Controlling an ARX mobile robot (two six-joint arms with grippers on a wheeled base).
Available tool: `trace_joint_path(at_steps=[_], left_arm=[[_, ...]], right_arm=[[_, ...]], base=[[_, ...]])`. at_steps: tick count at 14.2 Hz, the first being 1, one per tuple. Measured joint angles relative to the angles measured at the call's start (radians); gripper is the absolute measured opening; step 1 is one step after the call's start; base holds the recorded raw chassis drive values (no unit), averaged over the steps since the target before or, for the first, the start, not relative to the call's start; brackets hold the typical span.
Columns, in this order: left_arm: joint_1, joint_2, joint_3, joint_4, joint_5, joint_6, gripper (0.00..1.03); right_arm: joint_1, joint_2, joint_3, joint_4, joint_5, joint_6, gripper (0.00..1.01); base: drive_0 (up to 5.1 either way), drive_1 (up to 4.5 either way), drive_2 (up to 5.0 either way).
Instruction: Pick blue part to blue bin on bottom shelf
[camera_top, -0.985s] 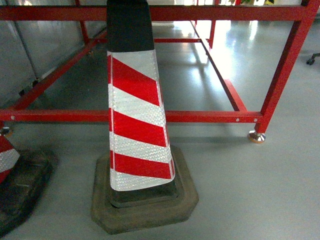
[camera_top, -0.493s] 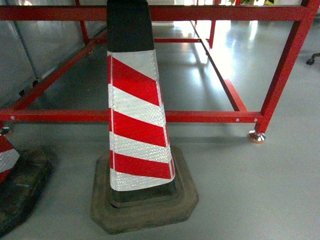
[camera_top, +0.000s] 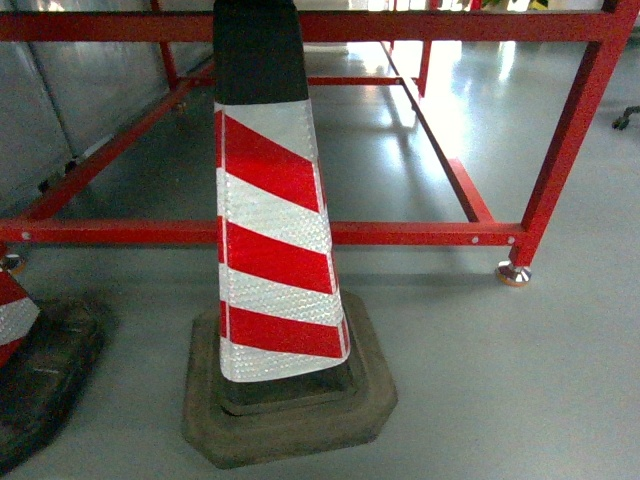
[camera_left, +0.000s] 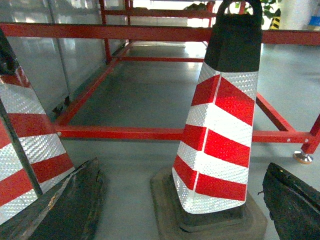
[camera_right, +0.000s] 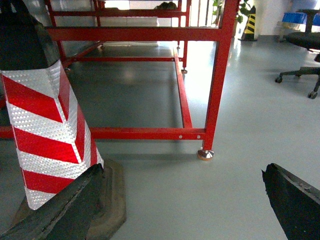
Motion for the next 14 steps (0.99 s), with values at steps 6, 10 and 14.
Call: trace_joint_path(at_steps=[6,10,14], left_arm=[[0.000,0.000,0.000,0.001,-0.002,0.000,0.98],[0.000,0.000,0.000,0.000,0.000,0.000,0.98],[0.000,0.000,0.000,0.000,-0.001,0.000,0.98]], right_arm=[[0.000,0.000,0.000,0.002,-0.002,-0.001,0.98],[0.000,0.000,0.000,0.002,0.000,0.000,0.98],[0.000,0.000,0.000,0.001,-0.001,0.000,0.98]], base=[[0.0,0.00,0.0],[0.0,0.00,0.0],[0.0,0.00,0.0]])
